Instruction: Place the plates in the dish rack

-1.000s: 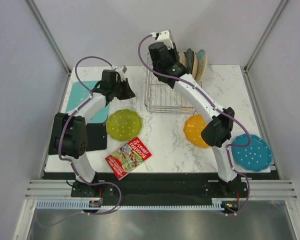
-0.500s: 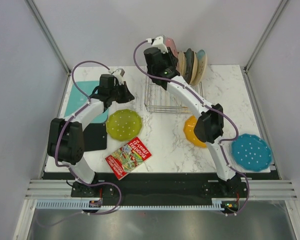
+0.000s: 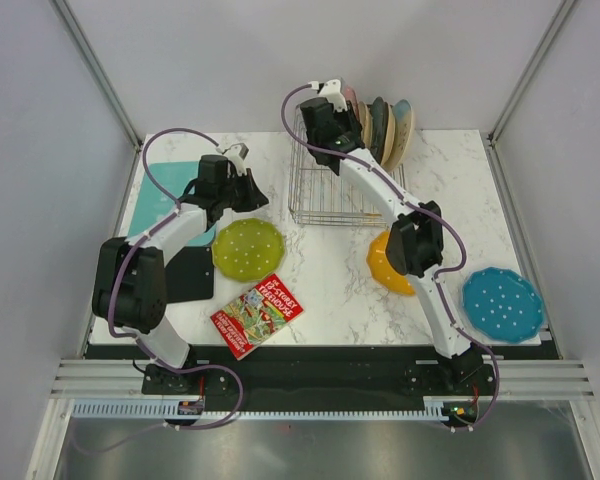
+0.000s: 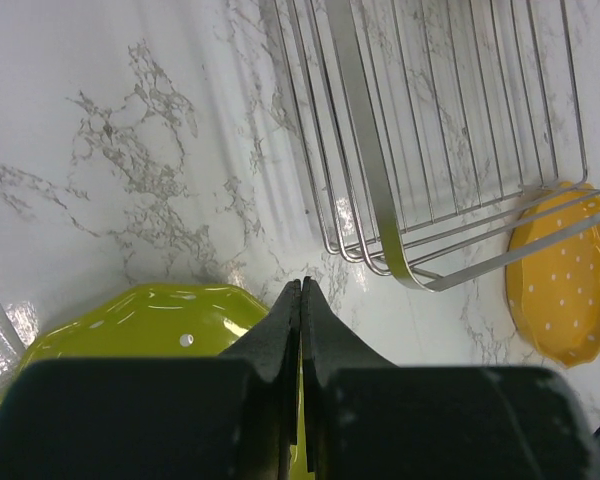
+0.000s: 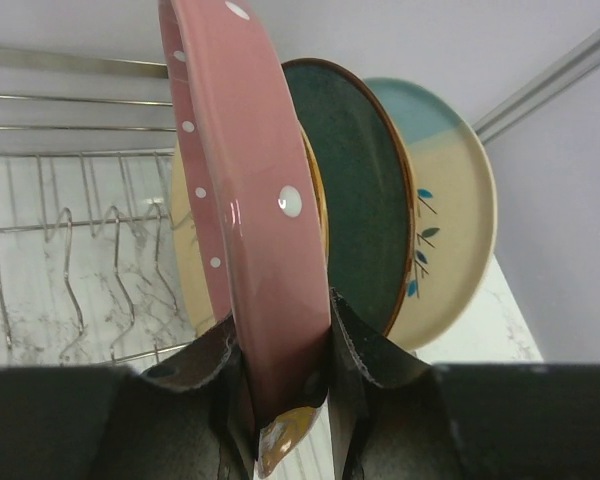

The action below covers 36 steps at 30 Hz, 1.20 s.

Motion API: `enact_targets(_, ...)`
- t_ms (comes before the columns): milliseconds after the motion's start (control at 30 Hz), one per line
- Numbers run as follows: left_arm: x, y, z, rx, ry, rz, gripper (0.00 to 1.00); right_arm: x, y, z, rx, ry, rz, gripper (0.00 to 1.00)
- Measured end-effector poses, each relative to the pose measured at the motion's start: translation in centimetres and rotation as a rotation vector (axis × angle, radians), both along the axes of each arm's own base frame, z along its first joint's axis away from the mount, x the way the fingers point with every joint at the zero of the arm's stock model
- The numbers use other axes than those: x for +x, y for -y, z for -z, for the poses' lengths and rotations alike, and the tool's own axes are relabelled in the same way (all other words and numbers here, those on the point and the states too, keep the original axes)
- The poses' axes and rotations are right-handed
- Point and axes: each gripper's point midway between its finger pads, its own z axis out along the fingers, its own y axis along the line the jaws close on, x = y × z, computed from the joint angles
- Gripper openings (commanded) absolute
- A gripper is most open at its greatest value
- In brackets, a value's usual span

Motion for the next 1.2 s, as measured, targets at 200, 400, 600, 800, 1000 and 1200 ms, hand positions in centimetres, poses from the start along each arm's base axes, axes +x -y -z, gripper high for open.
enact_targets(200,-0.3,-0.1,0.7,0.003,-0.014,-0.001,0.02,0.4,-0.3,-0.1,0.041,0.009,-0.021,0.00)
enact_targets(400,-0.3,-0.1,0.6,0.003,-0.013,-0.001,0.02,0.5,-0.8,0.1,0.048,0.005,-0.041,0.00)
enact_targets(600,-0.4,0.0,0.8,0.001,-0.017,0.002,0.02,0.3,-1.1,1.3,0.035,-0.026,-0.054,0.00)
enact_targets(800,-0.5,0.2,0.9,-0.007,-0.024,0.016,0.02,0.7,-1.0,2.4,0.033,-0.036,-0.048,0.00)
enact_targets(1000,-0.6,0.3,0.9,-0.010,-0.025,0.021,0.02,2.1,-1.1,5.5,0.048,-0.063,-0.064,0.23)
enact_targets(1200,-0.6,0.3,0.9,-0.010,-0.025,0.021,0.31,2.6,-1.1,5.5,0.069,-0.040,-0.062,0.53)
